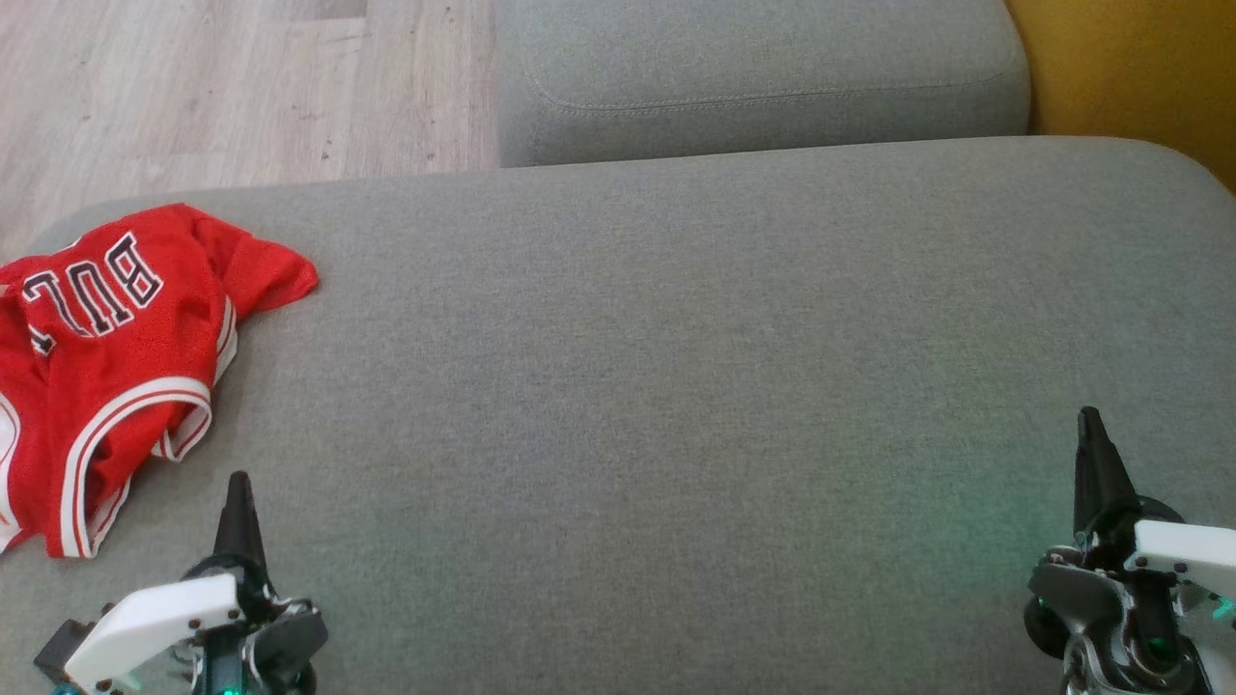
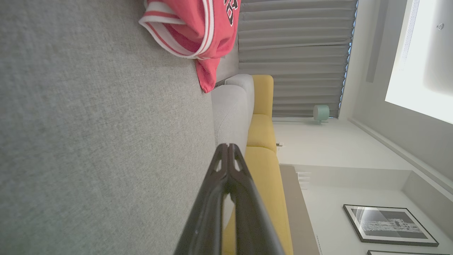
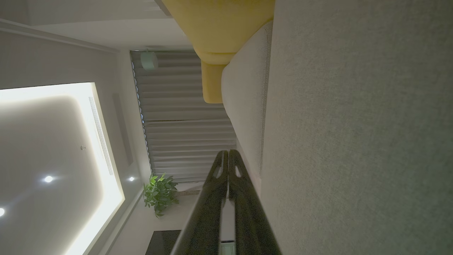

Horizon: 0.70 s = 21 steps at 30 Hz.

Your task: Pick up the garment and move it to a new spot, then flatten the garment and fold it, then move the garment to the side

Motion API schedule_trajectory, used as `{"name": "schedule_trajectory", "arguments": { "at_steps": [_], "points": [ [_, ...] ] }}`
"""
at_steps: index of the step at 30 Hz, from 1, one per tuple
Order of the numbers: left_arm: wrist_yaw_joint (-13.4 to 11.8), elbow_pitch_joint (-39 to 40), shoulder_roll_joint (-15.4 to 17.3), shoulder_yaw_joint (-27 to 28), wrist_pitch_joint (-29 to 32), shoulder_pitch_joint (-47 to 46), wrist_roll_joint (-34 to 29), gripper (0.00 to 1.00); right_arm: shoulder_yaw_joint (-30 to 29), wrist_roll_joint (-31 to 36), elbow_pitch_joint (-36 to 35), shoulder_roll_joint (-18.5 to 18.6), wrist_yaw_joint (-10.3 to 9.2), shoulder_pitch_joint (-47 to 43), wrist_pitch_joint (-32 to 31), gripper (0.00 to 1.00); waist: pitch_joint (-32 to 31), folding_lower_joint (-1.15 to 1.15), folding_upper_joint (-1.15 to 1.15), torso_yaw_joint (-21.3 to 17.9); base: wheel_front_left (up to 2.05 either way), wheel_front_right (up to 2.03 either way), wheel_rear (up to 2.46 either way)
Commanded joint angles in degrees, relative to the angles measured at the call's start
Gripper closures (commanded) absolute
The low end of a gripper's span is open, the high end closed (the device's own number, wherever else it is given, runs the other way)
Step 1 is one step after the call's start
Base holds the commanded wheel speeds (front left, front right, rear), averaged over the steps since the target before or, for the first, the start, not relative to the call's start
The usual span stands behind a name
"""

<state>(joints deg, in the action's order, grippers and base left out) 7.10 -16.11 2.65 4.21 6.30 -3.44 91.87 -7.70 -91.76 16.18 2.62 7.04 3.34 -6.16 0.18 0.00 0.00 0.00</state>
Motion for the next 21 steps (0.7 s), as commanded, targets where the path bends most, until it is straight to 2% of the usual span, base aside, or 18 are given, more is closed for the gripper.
{"name": "schedule_trajectory", "arguments": {
  "at_steps": [1,3,4,8,21],
  "points": [
    [0.4,2.1,0.2,2.3,0.2,-2.7,0.3,1.0,1.2,-0.4,-2.2,0.3,0.45,2.8,-0.3,1.0,0.0,0.0,0.0,0.0,0.0,0.0,0.0],
    [0.4,2.1,0.2,2.3,0.2,-2.7,0.3,1.0,1.2,-0.4,-2.2,0.3,0.45,2.8,-0.3,1.0,0.0,0.0,0.0,0.0,0.0,0.0,0.0],
    [0.0,-0.1,0.0,0.0,0.0,0.0,0.0,0.0,0.0,0.0,0.1,0.0,0.0,0.0,0.0,0.0,0.0,0.0,0.0,0.0,0.0,0.0,0.0],
    [-0.1,-2.7,-0.1,-0.5,-0.1,1.4,0.0,0.0,0.2,0.0,2.8,-0.1,-0.01,-1.5,0.1,0.0,0.0,0.0,0.0,0.0,0.0,0.0,0.0],
    [-0.5,-1.3,-0.1,-0.7,-2.3,1.8,-1.4,0.0,2.7,2.4,2.3,-0.1,0.04,-0.9,2.3,0.0,-0.2,0.0,0.0,0.1,0.0,0.0,0.0]
  ]
}}
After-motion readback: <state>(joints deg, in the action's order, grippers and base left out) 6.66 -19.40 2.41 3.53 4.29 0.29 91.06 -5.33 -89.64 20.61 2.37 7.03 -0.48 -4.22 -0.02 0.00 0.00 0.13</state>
